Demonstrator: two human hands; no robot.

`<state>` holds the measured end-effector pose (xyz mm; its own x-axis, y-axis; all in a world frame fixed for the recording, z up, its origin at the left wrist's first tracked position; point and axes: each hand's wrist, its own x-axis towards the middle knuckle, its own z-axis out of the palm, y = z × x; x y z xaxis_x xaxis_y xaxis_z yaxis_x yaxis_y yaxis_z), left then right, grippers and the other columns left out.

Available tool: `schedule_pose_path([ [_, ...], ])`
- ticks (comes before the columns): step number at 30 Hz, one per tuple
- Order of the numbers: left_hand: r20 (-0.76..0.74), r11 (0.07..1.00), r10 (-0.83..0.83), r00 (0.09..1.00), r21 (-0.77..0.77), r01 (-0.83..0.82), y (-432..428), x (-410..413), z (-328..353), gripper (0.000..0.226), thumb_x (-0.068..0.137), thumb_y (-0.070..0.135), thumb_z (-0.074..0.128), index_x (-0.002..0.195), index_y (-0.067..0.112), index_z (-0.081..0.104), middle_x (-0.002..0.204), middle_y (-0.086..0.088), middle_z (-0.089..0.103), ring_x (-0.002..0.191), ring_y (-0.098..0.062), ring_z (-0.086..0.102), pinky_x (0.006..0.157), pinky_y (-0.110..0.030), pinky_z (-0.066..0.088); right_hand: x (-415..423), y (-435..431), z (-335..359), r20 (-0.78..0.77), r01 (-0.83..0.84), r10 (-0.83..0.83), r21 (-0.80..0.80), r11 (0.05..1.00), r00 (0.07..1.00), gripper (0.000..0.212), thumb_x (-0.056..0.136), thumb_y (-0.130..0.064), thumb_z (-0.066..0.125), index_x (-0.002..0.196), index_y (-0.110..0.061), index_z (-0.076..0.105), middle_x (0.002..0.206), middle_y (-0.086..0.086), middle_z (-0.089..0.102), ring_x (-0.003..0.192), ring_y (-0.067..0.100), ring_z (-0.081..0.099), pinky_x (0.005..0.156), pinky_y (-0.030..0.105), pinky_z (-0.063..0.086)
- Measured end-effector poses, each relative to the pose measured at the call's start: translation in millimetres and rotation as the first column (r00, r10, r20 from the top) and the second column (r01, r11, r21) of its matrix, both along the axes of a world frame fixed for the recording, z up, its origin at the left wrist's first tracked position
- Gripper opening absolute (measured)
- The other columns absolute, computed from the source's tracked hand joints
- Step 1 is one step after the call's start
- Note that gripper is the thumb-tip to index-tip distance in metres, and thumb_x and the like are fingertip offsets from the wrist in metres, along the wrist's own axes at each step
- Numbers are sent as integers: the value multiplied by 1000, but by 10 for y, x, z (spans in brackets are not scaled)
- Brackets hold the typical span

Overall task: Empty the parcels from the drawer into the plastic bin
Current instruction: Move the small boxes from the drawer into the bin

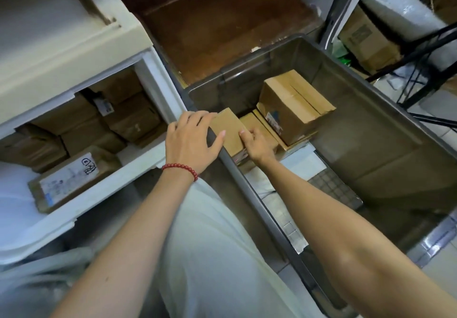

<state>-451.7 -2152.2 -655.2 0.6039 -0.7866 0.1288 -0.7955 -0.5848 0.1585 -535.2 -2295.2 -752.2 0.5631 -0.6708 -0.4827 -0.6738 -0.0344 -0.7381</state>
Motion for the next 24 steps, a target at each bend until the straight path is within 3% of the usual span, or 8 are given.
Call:
schedule_pose_path([
  [2, -12, 1000, -8, 1000, -12, 8, 5, -1, -4, 48, 93, 50, 45, 133, 24, 50, 134, 2, 53, 125, -17, 43, 93, -37, 38, 21, -27, -64, -90, -36, 28, -82, 996, 996, 48, 96, -56, 35, 131, -26, 50, 124, 9, 60, 116, 32, 52, 98, 46, 43],
  [7, -5, 1000, 3, 1000, -1, -3, 30, 27, -7, 51, 93, 54, 44, 134, 25, 49, 135, 3, 52, 126, -15, 44, 95, -36, 37, 123, -43, -14, -76, -42, 36, -80, 996, 996, 44, 100, -46, 37, 133, -21, 52, 123, 11, 61, 115, 31, 54, 90, 35, 40],
  [13, -104, 1000, 15, 994, 2, -15, 60, 26, 25, 57, 92, 56, 45, 141, 26, 41, 144, 3, 46, 134, -16, 40, 105, -39, 35, 21, -57, 80, -291, -300, 229, -227, 927, 929, 62, 93, -56, 42, 146, -25, 33, 124, 11, 60, 110, 32, 58, 91, 43, 50],
  [15, -207, 1000, 18, 978, 28, -12, 89, 35, 69, 60, 92, 55, 46, 144, 28, 35, 150, 4, 39, 138, -18, 35, 110, -41, 33, -65, -69, 151, -263, -303, 224, -313, 900, 938, 60, 93, -56, 40, 145, -26, 35, 127, 11, 59, 110, 31, 58, 90, 44, 52],
  [17, -253, 999, 36, 967, 29, -30, 176, 32, 129, 58, 93, 53, 48, 144, 30, 34, 148, 6, 42, 133, -20, 43, 102, -39, 42, -145, -106, 259, -210, -295, 223, -426, 856, 952, 54, 94, -55, 40, 141, -28, 41, 133, 8, 57, 116, 29, 56, 91, 44, 51],
  [20, -179, 992, 121, 976, 2, -122, 449, 82, 210, 53, 92, 53, 50, 139, 30, 43, 137, 4, 54, 123, -19, 51, 92, -36, 47, -180, -122, 501, -131, -296, 270, -562, 773, 954, 50, 94, -56, 41, 136, -31, 47, 135, 2, 55, 120, 25, 53, 91, 45, 52],
  [24, -87, 951, 283, 955, 153, -268, 1022, 219, 233, 55, 91, 55, 47, 139, 29, 44, 138, 0, 52, 128, -23, 45, 96, -40, 42, -67, 84, 830, -62, -308, 341, -603, 736, 938, 48, 91, -59, 42, 129, -32, 53, 129, -3, 59, 113, 19, 57, 84, 42, 56],
])
